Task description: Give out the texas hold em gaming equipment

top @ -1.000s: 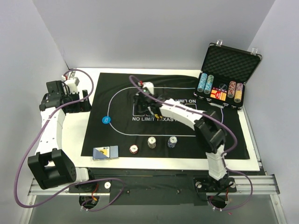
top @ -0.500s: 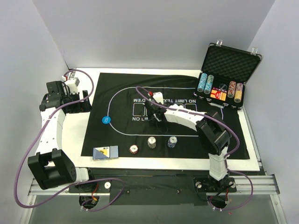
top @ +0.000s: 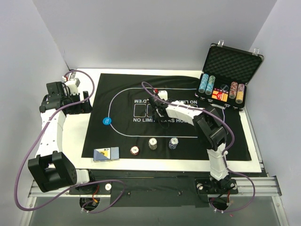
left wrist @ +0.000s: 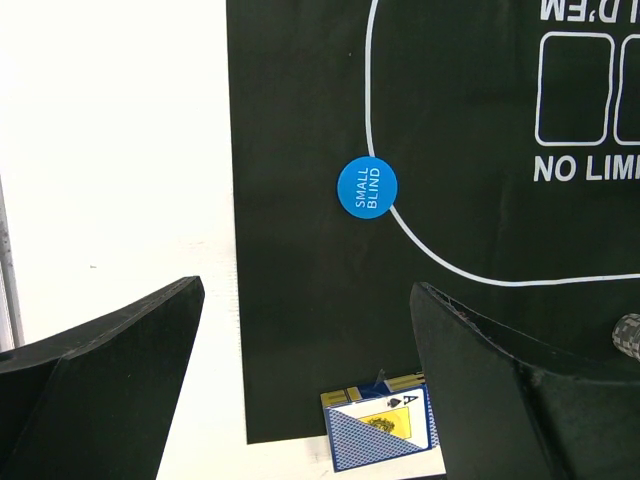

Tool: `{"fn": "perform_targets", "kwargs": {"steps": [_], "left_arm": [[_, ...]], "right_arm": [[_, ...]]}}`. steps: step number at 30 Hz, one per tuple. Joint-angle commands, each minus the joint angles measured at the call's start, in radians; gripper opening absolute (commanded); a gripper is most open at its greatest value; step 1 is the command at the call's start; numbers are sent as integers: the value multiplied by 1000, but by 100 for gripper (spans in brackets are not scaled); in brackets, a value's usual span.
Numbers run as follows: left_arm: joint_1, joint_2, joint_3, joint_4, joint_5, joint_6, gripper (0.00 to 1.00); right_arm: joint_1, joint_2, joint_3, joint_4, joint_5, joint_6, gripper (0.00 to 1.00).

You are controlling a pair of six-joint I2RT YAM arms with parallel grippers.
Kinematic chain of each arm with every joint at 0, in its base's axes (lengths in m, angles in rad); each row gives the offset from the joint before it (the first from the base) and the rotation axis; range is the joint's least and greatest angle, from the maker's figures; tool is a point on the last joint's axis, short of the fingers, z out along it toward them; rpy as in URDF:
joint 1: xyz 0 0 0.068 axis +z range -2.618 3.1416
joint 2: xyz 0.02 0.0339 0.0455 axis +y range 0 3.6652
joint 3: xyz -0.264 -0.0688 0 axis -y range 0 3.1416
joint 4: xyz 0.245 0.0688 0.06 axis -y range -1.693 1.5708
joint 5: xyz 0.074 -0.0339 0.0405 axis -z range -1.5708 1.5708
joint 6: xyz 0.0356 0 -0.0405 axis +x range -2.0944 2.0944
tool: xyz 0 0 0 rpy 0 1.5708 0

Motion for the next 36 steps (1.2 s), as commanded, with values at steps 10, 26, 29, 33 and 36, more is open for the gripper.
{"fn": "perform_targets", "kwargs": {"steps": [10, 26, 29, 33, 36], "left_arm": [[7, -38, 23, 9, 1, 31, 96], [10, 2, 36, 18, -25, 50, 96], [10, 14, 38, 25, -19, 47, 96], [10, 26, 41, 28, -9, 44, 96], [10, 31, 40, 30, -7, 38, 96]], "right_arm": [[-36, 85, 130, -23, -38, 41, 32], [-165, 323, 524, -136, -69, 19, 29], [-185, 371, 608, -148, -82, 13, 29], [-214, 408, 693, -167, -114, 28, 30], [-219, 392, 710, -181, -125, 24, 33]]}}
